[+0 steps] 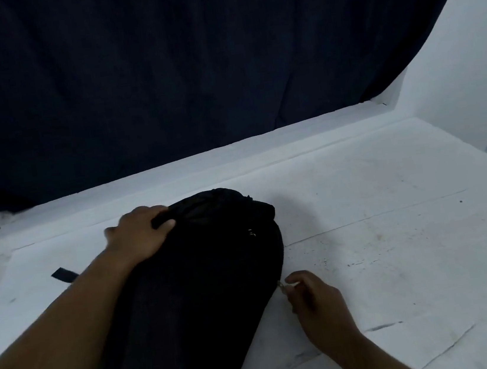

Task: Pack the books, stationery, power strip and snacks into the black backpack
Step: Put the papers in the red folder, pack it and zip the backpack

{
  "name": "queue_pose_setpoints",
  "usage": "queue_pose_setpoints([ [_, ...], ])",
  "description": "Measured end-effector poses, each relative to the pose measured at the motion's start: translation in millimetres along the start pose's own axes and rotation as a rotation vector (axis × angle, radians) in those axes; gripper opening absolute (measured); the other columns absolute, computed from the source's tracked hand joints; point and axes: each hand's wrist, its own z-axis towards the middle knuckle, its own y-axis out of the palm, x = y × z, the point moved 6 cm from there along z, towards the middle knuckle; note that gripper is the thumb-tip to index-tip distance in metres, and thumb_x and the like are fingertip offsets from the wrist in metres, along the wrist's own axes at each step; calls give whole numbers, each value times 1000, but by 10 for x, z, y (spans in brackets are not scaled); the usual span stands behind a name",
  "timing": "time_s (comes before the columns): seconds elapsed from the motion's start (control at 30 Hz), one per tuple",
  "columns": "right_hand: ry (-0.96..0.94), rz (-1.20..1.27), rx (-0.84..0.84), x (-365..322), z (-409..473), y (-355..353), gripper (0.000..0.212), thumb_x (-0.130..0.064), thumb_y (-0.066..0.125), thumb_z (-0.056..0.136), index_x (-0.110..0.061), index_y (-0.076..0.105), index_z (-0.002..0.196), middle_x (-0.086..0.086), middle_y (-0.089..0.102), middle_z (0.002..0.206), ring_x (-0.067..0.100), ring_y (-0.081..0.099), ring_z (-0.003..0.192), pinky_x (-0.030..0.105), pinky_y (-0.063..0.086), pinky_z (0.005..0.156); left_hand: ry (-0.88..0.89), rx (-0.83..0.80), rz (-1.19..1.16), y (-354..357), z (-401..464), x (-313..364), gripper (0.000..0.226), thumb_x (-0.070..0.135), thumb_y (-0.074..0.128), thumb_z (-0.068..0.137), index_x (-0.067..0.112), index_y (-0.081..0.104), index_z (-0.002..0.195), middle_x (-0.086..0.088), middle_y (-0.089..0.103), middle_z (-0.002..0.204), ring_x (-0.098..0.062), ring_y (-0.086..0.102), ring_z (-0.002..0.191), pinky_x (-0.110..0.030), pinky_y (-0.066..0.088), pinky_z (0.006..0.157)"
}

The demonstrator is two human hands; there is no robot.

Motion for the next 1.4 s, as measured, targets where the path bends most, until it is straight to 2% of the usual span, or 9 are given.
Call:
queue_pose_setpoints([
  [0.13,289,251,-258,-243,-193,325,33,-50,53,96,-28,53,120,1,73,85,28,70,58,30,51,48,-331,-348,-354,205,-390,-1074,102,102,28,63,41,52,141,1,51,149,-24,49,133,-45,29,117],
  [0.23,391,401,-346,-465,-275,590,60,-66,58,83,-35,38,130,-8,66,110,18,71,79,29,57,61,-370,-291,-613,323,-607,-1189,94,96,30,71,41,48,144,-1,50,151,-24,48,135,-45,30,118],
  [0.4,493,414,-219,-570,-123,631,100,-65,78,66,-27,34,147,-5,57,123,19,61,104,33,54,83,-417,-245,-529,320,-968,-1142,87,81,25,90,24,30,156,-8,36,159,-29,36,145,-42,27,116],
  [0.57,468,340,-261,-715,36,593,70,-61,80,67,-19,66,120,0,77,99,21,74,89,36,58,83,-442,-317,-713,366,-1376,-1353,107,93,52,66,29,39,151,0,50,149,-23,53,131,-36,40,111],
  [0.7,484,307,-359,-860,80,612,67,-58,85,61,-13,73,109,6,78,95,27,75,86,42,57,89,-458,-454,-921,433,-1596,-1402,92,88,66,59,35,59,134,15,66,113,-6,63,95,-28,50,74],
  [0.8,534,290,-400,-897,70,624,71,-56,89,57,-9,74,108,11,77,98,32,74,89,47,56,93,-463,-430,-1023,442,-1655,-1393,84,77,70,69,26,57,134,16,63,99,-3,61,85,-23,47,64],
  [1.0,498,374,-400,-943,-14,658,63,-45,85,69,-16,65,122,12,75,106,34,73,95,48,56,92,-395,-343,-1247,538,-1651,-1416,92,67,86,58,27,57,135,5,70,119,-18,70,103,-37,56,95],
  [1.17,351,377,-317,-1099,-69,616,61,-35,89,66,-24,64,120,3,76,107,27,74,95,45,57,89,-288,-368,-1423,504,-1623,-1402,83,48,95,58,26,59,129,-1,73,118,-25,72,103,-45,57,95],
  [1.4,29,436,-68,-1696,34,345,61,-12,87,69,-25,61,122,-5,73,112,16,71,102,34,56,86,81,-76,-1387,-212,-1325,-1299,64,14,86,75,19,57,132,2,72,120,-22,68,112,-39,56,94],
])
